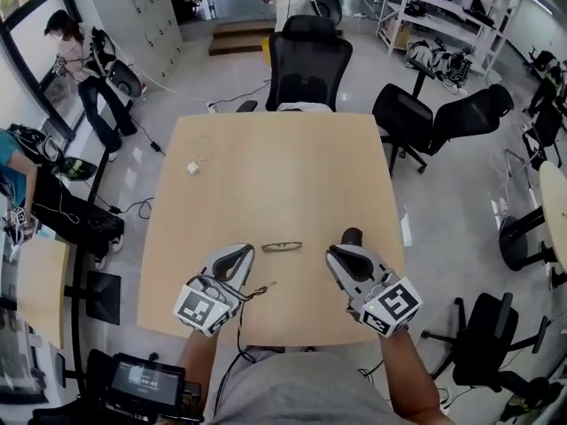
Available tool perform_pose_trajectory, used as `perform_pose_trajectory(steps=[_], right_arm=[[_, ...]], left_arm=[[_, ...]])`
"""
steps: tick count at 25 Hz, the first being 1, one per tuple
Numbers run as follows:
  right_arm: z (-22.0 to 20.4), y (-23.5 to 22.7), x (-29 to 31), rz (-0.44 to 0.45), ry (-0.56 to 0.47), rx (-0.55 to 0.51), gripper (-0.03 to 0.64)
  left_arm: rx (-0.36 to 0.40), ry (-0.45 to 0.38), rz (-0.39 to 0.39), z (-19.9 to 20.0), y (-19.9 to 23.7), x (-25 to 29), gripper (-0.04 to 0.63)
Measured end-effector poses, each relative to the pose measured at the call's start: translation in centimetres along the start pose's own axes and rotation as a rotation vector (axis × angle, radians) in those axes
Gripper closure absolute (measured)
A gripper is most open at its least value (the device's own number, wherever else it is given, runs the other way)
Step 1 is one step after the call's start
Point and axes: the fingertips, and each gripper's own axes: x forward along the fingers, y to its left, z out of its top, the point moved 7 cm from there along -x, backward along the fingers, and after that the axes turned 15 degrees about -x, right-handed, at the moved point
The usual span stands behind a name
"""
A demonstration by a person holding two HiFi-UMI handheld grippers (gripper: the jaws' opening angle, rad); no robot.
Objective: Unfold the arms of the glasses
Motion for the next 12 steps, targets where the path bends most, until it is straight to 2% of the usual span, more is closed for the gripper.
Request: perform_pose_trajectory(steps=[6,12], right_arm=[[-2.9,-1.5,6.7,-0.012,0.085,0.032,0.548],[-7.3,-2.0,11.2,-0.007,0.232,0.056,0.534]], left_arm=[[-0.080,0.050,-0.034,-2.6,7.2,2.1,0.589],[-0.168,0.156,-0.058,-7.6,12.0,3.9,0.589]])
